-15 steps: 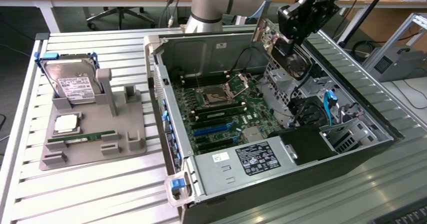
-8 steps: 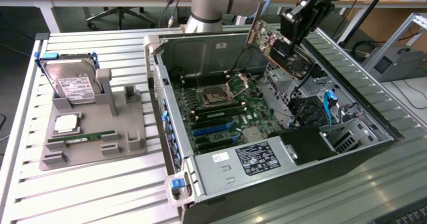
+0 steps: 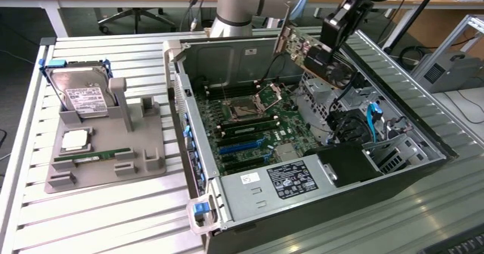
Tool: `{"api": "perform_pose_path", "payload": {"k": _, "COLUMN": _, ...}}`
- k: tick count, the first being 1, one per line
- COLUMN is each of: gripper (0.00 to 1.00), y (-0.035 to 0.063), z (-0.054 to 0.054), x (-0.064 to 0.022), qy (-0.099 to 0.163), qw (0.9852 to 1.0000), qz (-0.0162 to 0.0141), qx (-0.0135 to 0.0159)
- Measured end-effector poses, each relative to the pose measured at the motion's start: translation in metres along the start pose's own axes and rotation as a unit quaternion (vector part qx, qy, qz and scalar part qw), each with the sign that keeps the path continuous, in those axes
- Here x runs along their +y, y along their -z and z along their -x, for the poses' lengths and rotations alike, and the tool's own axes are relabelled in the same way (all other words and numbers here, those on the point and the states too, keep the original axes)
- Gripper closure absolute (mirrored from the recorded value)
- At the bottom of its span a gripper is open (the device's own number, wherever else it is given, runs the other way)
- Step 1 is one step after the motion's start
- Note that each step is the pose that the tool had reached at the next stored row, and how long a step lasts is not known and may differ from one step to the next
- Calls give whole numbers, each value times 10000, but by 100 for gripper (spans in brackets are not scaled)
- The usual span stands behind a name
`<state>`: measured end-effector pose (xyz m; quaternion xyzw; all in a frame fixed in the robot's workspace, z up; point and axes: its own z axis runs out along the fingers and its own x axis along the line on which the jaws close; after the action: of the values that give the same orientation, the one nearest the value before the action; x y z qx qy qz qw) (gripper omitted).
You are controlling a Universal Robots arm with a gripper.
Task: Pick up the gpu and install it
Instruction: 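Insert the gpu into the slot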
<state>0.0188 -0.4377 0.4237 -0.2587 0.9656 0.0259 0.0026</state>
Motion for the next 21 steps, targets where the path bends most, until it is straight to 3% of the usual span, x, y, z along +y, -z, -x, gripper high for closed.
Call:
{"api": "perform_pose_path", "payload": {"k": 5, "gripper": 73, "y": -9, "z": 0, "x": 0, "qy": 513, "qw": 9987, "qz": -1, "qx": 31}}
{"api": "perform_pose_path", "payload": {"k": 12, "gripper": 73, "y": -23, "z": 0, "x": -1, "qy": 1288, "qw": 9916, "qz": -29, "qx": 95}}
{"api": "perform_pose_path", "payload": {"k": 14, "gripper": 73, "y": -27, "z": 0, "x": -1, "qy": 1473, "qw": 9890, "qz": -35, "qx": 110}}
{"api": "perform_pose_path", "payload": {"k": 21, "gripper": 73, "y": -47, "z": -1, "x": -2, "qy": 2290, "qw": 9733, "qz": -59, "qx": 174}}
